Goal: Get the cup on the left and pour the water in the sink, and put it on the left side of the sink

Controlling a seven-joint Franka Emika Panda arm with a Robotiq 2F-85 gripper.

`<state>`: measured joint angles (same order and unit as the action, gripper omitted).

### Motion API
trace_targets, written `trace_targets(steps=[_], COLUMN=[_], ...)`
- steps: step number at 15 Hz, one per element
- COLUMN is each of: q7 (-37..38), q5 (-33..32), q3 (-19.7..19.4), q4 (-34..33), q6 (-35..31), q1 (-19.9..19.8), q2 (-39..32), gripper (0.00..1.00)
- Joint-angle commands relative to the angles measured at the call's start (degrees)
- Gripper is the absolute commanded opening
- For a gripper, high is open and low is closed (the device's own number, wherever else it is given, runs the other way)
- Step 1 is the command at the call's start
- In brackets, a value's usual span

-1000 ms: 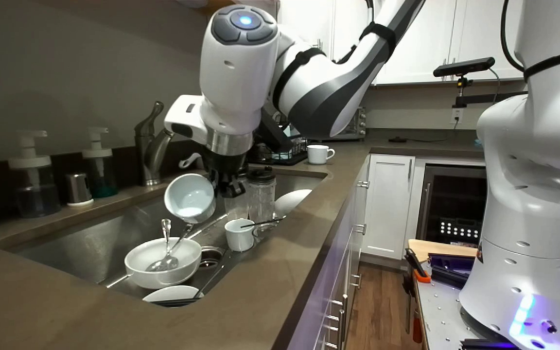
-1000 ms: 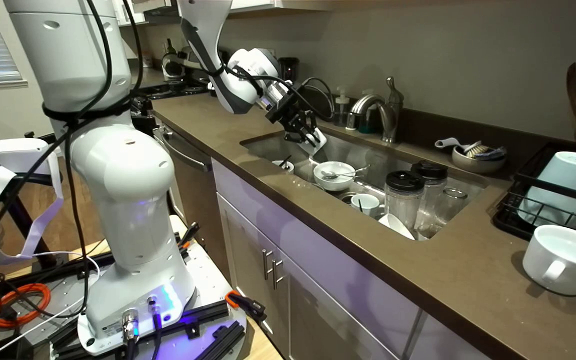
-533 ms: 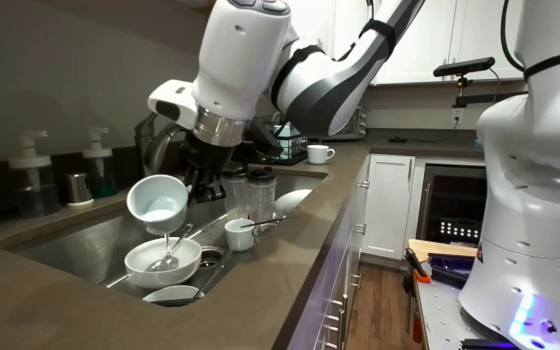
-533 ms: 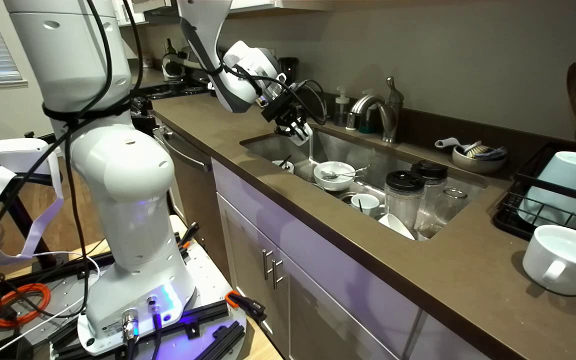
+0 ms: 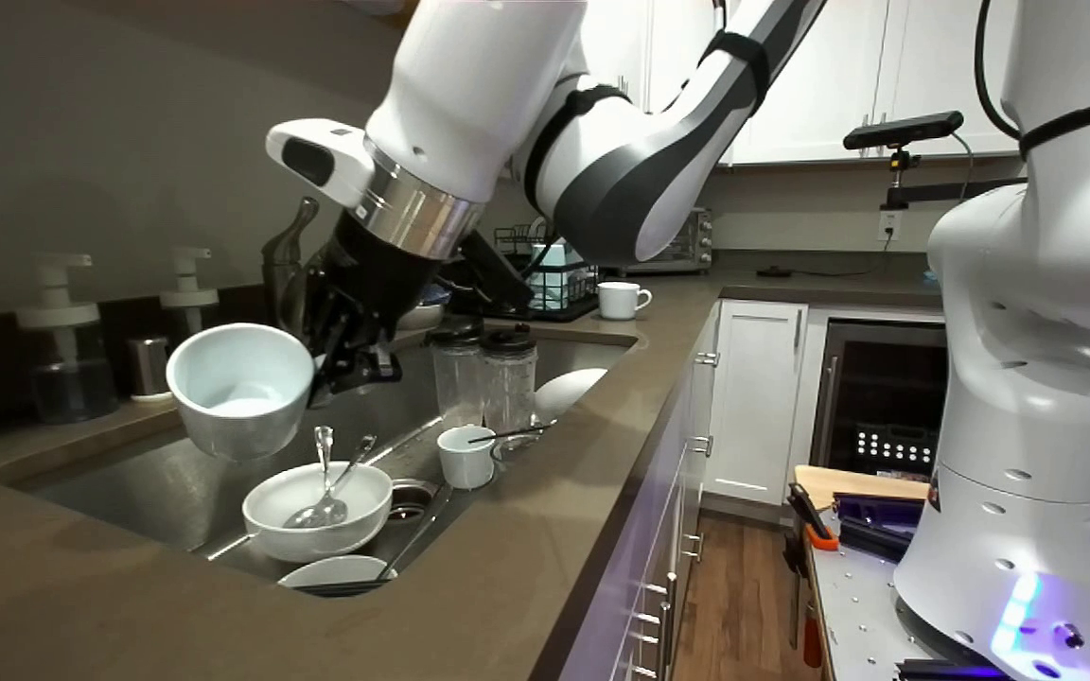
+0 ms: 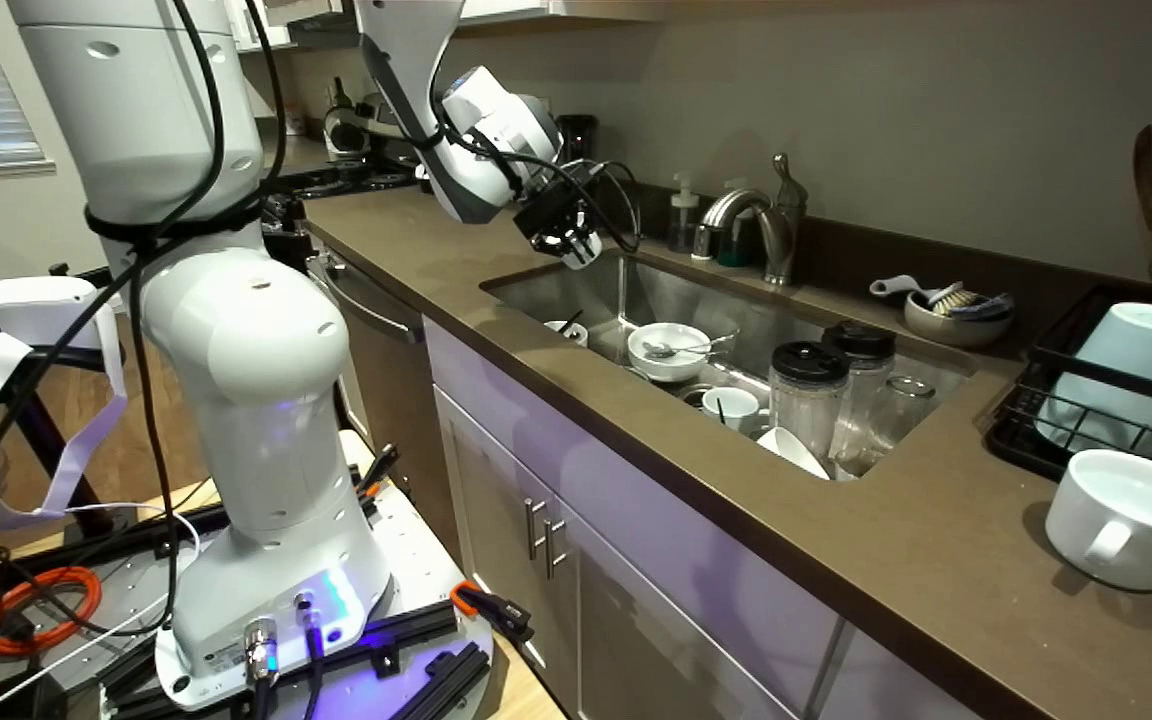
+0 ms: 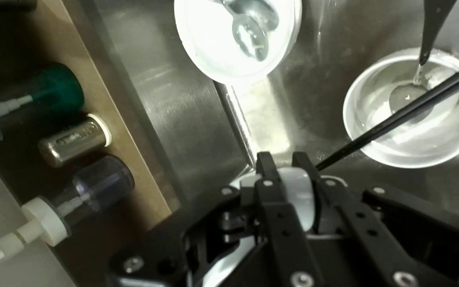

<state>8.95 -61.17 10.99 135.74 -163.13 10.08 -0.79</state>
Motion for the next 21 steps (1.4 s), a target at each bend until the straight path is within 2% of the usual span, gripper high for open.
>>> trace_targets(steps=[1,4,8,11,12,14,21], q7=[-2.9,-4.9,-11.5,-17.1,-19.0,-22.3,-28.8], q5=[3.6,7.0,15.6,22.5,24.5,28.2,35.0], q3=[0.0,0.2,1.0,2.6,5.1,7.0,12.6], q4=[-0.7,-1.4,-3.4,-6.4,-7.7,-10.1,-16.4], q6=[-5.4,-8.9,-11.7,-10.9,-10.0,-8.7,-3.0], q1=[-0.2,-0.1,0.5,0.9,-0.8,-1.7,-4.3], q2=[-0.4,-2.2,-6.8,-11.1,-12.4,-14.1,-17.8], gripper=[0.06,0.06,0.06,0.06,0.06,0.06,0.06])
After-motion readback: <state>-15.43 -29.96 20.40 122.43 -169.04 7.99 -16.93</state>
